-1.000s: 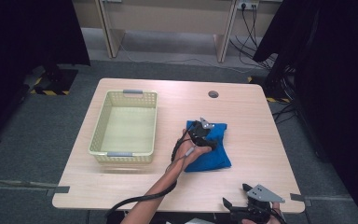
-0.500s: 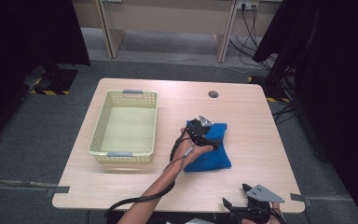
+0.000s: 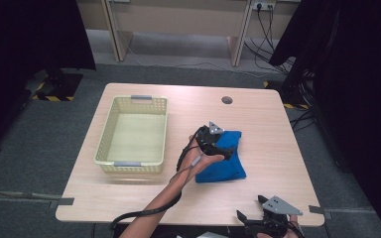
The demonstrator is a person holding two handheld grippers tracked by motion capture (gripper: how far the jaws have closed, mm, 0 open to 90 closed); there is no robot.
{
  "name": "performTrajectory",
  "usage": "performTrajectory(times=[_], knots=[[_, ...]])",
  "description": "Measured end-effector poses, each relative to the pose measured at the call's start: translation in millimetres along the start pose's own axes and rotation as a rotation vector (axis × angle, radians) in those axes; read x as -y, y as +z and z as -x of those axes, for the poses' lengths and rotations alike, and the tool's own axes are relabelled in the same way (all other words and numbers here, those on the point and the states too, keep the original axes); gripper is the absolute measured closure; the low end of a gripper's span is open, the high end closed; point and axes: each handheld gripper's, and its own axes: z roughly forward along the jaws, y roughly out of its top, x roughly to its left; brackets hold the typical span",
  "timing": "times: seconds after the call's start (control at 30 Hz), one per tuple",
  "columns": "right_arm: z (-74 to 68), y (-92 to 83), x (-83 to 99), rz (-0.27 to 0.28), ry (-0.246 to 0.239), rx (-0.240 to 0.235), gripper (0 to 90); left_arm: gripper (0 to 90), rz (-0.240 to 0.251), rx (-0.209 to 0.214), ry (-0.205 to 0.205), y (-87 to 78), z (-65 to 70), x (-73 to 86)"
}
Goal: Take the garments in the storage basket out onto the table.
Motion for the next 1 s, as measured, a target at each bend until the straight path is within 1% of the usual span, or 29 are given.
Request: performTrajectory(times=[0.43,0.57,0.7,1.0], knots=[[0.2,-0.1,-0.1,0.000,-0.001,0.000,5.7,13.7,0.017,0.002,0.004,-15.5,-3.1,3.5],[0.0,0.2,-0.1,0.000,-0.001,0.000,5.7,13.6,0.021,0.002,0.019,-22.4,-3.5,5.0],[0.5,0.4,-0.1,0.001,-0.001,0.000,5.7,13.6,0.034,0.002,0.018,-28.2,-3.6,6.5],[0.2,0.5,-0.1,0.000,-0.001,0.001,5.7,13.7,0.043,0.014,0.014,-40.1,-4.2,11.8]])
